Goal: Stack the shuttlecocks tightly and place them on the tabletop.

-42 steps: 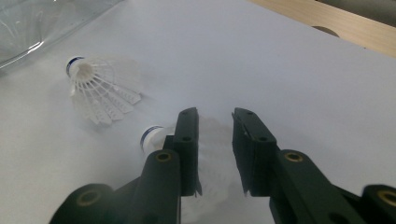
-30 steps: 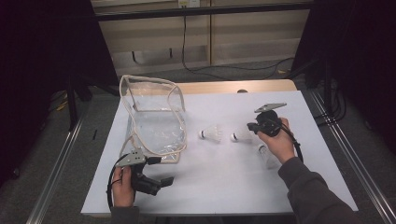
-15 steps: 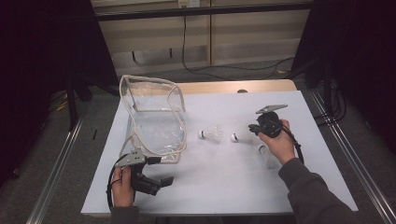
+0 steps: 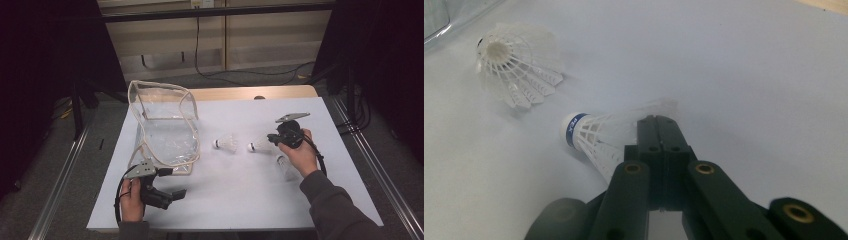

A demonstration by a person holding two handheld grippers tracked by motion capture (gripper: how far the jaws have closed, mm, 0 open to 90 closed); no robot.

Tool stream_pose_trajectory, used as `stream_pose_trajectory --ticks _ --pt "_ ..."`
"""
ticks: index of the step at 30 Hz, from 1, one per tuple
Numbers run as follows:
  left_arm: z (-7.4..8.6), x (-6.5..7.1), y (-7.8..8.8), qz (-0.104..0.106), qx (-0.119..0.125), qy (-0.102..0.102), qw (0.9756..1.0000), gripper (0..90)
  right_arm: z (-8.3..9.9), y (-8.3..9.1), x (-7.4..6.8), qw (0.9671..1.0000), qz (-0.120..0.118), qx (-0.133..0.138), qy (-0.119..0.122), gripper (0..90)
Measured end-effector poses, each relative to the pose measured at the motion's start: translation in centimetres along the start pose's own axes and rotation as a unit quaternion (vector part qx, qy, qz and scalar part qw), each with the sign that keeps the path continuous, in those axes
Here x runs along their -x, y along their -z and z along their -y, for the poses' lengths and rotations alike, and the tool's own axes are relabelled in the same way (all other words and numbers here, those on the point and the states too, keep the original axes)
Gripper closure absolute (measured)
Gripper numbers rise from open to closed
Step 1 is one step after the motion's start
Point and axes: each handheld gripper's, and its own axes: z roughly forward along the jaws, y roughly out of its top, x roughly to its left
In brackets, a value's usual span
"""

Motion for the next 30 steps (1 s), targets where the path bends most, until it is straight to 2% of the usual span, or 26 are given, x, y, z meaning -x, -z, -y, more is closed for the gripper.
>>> stream_pose_trajectory --ticks 30 --pt "-0.04 0.06 -0.05 0.001 0.004 0.001 1.0000 3.3 0.57 0.61 0.57 0.9999 0.004 0.007 -0.009 89.7"
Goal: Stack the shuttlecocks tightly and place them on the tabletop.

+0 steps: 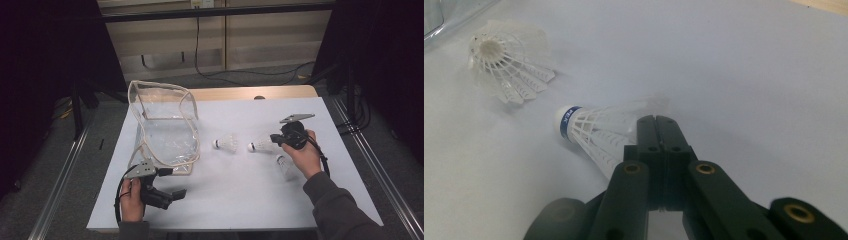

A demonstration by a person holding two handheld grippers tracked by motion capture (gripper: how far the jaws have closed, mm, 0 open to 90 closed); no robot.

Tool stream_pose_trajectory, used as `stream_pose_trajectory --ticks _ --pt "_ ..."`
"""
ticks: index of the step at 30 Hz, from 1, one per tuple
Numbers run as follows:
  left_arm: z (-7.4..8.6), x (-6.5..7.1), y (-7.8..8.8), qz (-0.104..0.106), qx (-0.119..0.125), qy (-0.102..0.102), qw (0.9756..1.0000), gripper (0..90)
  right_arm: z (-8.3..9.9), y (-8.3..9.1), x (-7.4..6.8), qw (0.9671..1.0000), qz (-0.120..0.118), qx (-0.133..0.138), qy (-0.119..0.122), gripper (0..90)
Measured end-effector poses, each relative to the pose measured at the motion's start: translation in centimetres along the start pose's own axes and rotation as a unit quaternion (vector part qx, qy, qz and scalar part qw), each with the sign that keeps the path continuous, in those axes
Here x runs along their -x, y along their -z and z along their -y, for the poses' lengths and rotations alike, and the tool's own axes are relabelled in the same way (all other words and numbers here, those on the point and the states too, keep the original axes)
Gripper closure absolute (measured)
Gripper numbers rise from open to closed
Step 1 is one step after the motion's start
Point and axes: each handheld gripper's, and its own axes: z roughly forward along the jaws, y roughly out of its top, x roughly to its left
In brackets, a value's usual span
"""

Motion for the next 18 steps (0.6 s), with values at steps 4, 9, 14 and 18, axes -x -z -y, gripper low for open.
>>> stream_pose_trajectory --ticks 4,9,14,18 --pt "-0.01 0.00 0.03 0.000 -0.001 0.000 1.0000 3.4 0.03 0.08 0.10 1.0000 -0.002 0.000 0.000 89.4" --pt "-0.03 -0.02 0.09 -0.001 -0.001 -0.002 1.0000 3.3 0.11 0.28 0.13 1.0000 -0.002 0.002 -0.003 88.4" --pt "-0.04 0.01 0.07 0.000 -0.001 -0.002 1.0000 3.4 0.09 0.58 0.20 0.9998 -0.008 0.008 -0.014 81.4" --pt "-0.05 0.03 -0.04 0.001 -0.002 -0.003 1.0000 3.3 0.09 0.84 0.38 0.9997 -0.007 0.011 -0.021 75.9"
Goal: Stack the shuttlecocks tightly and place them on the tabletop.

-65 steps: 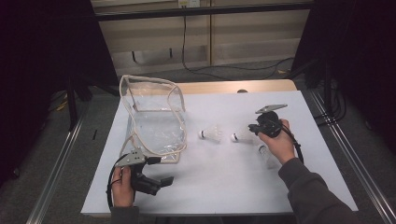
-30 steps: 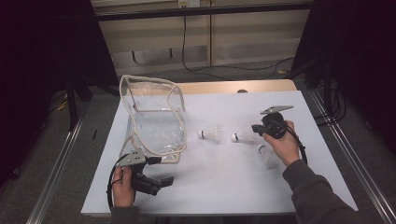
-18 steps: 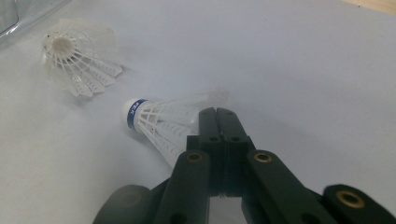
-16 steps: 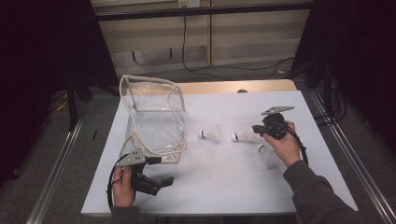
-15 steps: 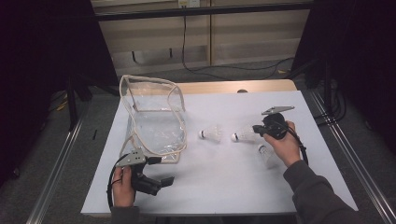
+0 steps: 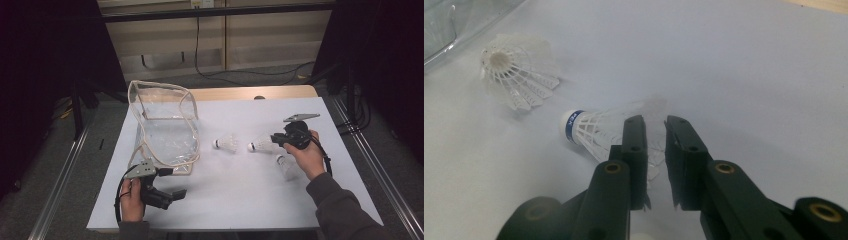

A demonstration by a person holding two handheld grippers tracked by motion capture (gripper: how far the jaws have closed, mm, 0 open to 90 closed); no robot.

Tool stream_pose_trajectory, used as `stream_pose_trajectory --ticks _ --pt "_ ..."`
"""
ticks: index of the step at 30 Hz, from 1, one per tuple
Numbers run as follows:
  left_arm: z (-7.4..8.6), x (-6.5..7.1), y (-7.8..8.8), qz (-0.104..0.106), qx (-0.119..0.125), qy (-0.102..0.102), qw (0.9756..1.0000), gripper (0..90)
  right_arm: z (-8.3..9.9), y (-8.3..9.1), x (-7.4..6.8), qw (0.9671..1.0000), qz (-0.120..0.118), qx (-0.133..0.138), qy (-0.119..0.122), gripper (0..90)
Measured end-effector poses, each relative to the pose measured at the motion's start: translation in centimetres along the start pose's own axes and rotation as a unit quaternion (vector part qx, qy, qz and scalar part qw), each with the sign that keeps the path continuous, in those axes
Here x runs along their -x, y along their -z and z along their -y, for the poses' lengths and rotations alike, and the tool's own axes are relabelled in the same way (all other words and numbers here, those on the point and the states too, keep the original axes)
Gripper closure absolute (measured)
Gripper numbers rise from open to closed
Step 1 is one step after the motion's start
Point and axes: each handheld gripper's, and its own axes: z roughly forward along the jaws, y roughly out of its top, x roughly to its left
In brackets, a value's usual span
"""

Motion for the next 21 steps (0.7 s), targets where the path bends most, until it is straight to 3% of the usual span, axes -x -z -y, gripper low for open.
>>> stream_pose_trajectory --ticks 6,14,21 --pt "0.0 0.0 0.0 -0.001 0.001 0.002 1.0000 3.3 -0.1 0.6 0.0 0.9999 -0.006 0.010 -0.009 71.3" --pt "0.0 0.0 -0.1 0.001 -0.004 0.000 1.0000 3.3 -0.2 1.1 -0.1 0.9998 -0.007 0.018 -0.011 57.8" --pt "0.0 0.0 -0.1 0.002 -0.002 0.002 1.0000 3.3 -0.2 0.9 -0.4 0.9993 -0.023 0.025 -0.017 38.5"
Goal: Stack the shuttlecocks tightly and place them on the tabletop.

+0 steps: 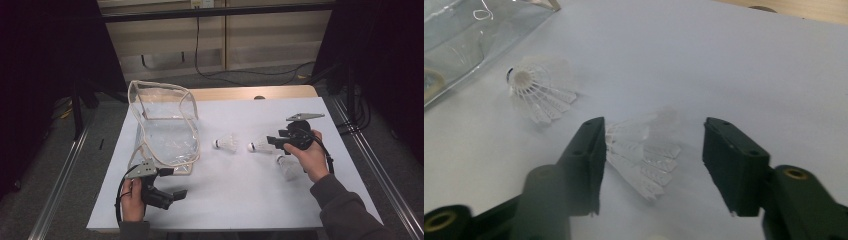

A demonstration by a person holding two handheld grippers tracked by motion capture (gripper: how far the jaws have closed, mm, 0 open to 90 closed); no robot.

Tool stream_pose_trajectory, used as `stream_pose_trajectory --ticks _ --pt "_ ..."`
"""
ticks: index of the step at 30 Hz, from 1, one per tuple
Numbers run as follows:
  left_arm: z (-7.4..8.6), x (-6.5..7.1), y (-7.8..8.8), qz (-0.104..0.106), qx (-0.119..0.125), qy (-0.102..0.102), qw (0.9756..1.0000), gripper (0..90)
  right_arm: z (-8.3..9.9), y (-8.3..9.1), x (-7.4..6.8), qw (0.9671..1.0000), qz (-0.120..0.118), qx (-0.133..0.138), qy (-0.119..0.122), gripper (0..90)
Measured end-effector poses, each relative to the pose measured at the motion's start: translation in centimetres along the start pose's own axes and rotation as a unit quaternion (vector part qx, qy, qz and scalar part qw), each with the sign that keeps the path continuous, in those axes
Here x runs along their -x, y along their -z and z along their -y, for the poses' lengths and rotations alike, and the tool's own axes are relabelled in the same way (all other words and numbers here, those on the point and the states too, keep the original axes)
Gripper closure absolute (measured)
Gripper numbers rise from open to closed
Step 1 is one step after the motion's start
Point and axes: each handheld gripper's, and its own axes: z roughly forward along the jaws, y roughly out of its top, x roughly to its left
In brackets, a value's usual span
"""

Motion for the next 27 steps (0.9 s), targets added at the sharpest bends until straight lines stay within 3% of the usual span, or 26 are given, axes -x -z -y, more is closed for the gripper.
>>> stream_pose_trajectory --ticks 6,14,21,23,27 --pt "0.0 0.0 0.0 -0.001 -0.002 -0.002 1.0000 3.3 0.0 -0.3 -0.4 1.0000 -0.005 0.000 0.003 25.6" --pt "0.0 -0.1 0.0 -0.001 -0.001 -0.004 1.0000 3.3 0.1 -1.2 -0.7 0.9999 -0.010 -0.014 -0.002 18.1" --pt "0.0 -0.1 -0.1 0.000 -0.001 -0.003 1.0000 3.3 0.3 -1.8 -0.8 0.9989 -0.026 -0.037 -0.010 18.4" --pt "0.0 -0.1 0.0 -0.001 0.000 -0.002 1.0000 3.4 0.3 -2.0 -0.8 0.9988 -0.028 -0.038 -0.012 24.9" --pt "0.0 -0.1 -0.1 -0.001 -0.001 -0.002 1.0000 3.4 0.4 -2.3 -1.0 0.9981 -0.023 -0.056 -0.014 29.2"
